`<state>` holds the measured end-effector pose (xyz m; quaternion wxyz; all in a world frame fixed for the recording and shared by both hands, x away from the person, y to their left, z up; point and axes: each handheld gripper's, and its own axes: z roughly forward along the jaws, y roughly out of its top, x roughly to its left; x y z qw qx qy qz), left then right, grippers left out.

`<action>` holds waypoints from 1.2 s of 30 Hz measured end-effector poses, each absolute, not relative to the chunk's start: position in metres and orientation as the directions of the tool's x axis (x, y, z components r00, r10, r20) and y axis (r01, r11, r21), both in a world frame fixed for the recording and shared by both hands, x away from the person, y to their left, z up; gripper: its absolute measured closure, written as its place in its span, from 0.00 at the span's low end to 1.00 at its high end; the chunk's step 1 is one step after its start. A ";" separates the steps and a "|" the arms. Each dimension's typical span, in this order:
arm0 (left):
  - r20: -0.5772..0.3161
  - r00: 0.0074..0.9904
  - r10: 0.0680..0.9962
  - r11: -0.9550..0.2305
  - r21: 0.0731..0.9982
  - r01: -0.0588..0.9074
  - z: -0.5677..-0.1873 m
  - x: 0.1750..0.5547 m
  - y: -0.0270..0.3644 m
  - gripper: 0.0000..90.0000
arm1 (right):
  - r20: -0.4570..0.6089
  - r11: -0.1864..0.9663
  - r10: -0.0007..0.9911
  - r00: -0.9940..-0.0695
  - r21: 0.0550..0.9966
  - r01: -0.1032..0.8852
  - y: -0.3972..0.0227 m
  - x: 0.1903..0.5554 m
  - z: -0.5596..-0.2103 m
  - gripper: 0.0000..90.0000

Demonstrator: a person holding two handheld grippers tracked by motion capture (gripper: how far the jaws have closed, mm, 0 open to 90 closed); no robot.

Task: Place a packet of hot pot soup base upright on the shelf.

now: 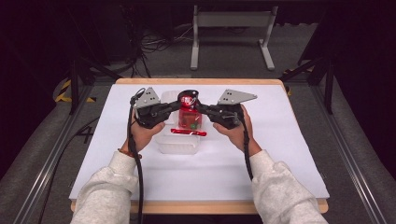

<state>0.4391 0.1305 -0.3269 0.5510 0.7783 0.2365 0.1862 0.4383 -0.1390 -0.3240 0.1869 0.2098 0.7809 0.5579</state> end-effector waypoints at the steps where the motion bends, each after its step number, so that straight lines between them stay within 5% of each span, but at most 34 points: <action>1: 0.035 0.816 0.577 -0.284 0.945 0.160 -0.328 0.440 0.132 1.00 | -0.058 0.290 0.537 -0.842 0.949 0.119 -0.136 0.439 -0.325 0.99; 36: -0.014 0.817 0.576 -0.323 0.915 0.243 -0.378 0.415 0.160 0.99 | -0.007 0.367 0.469 -0.883 0.911 0.188 -0.106 0.428 -0.374 0.97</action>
